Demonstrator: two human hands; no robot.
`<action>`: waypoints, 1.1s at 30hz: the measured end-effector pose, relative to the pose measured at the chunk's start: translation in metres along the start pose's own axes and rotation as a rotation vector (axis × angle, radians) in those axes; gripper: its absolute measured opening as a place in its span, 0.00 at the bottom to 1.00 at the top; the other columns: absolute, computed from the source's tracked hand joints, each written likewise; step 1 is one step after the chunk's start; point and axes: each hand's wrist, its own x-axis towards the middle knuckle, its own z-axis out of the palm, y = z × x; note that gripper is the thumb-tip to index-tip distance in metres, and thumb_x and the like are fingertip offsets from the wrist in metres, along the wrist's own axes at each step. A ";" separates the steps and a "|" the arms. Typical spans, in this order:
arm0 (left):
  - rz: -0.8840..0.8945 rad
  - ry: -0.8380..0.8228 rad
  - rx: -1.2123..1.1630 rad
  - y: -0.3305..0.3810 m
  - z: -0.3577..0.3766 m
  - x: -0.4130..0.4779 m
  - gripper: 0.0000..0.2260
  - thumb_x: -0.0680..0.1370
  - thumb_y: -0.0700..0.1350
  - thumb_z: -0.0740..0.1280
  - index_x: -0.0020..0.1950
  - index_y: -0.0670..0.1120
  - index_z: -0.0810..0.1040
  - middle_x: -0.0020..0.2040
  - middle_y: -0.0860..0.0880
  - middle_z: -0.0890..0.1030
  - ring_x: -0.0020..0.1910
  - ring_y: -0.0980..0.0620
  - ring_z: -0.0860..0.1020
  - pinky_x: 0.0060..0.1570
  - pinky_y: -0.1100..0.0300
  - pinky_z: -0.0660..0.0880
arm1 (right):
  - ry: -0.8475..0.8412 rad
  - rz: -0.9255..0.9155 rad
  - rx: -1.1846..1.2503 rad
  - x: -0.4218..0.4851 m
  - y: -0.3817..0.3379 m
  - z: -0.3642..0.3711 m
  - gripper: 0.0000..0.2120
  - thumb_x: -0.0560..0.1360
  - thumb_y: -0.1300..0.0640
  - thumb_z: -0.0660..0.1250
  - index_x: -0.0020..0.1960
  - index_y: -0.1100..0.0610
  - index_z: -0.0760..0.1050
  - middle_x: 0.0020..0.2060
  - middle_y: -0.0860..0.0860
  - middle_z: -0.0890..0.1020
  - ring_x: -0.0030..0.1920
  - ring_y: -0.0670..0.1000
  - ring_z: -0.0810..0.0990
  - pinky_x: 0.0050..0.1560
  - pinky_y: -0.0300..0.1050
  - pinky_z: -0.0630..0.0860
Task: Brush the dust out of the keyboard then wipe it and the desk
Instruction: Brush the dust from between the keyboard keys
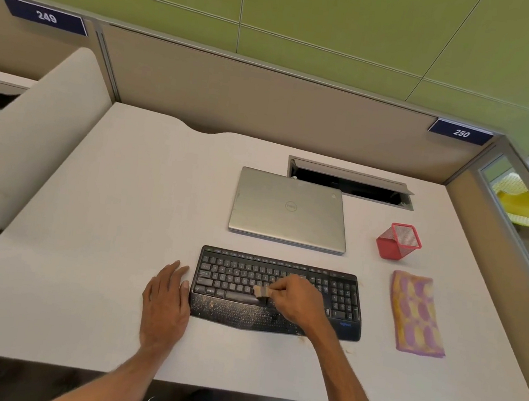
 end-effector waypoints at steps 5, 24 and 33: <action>0.000 0.001 -0.003 0.001 0.000 0.000 0.21 0.90 0.53 0.50 0.78 0.52 0.73 0.81 0.52 0.71 0.81 0.49 0.67 0.82 0.46 0.63 | 0.008 -0.067 -0.309 0.000 0.009 -0.008 0.08 0.81 0.47 0.69 0.58 0.44 0.84 0.38 0.41 0.84 0.37 0.43 0.81 0.44 0.42 0.80; 0.004 -0.003 0.022 0.002 -0.001 0.000 0.21 0.90 0.53 0.49 0.78 0.51 0.74 0.80 0.51 0.72 0.80 0.47 0.69 0.80 0.44 0.65 | 0.086 0.048 -0.147 0.000 0.021 -0.019 0.09 0.81 0.50 0.67 0.50 0.50 0.86 0.33 0.42 0.83 0.28 0.41 0.76 0.35 0.38 0.74; 0.007 0.008 0.015 0.002 -0.001 0.000 0.21 0.89 0.53 0.50 0.77 0.51 0.74 0.80 0.51 0.73 0.80 0.47 0.70 0.80 0.42 0.66 | -0.051 0.128 0.118 0.002 0.029 -0.010 0.06 0.80 0.52 0.70 0.50 0.49 0.86 0.35 0.40 0.83 0.30 0.42 0.76 0.32 0.37 0.71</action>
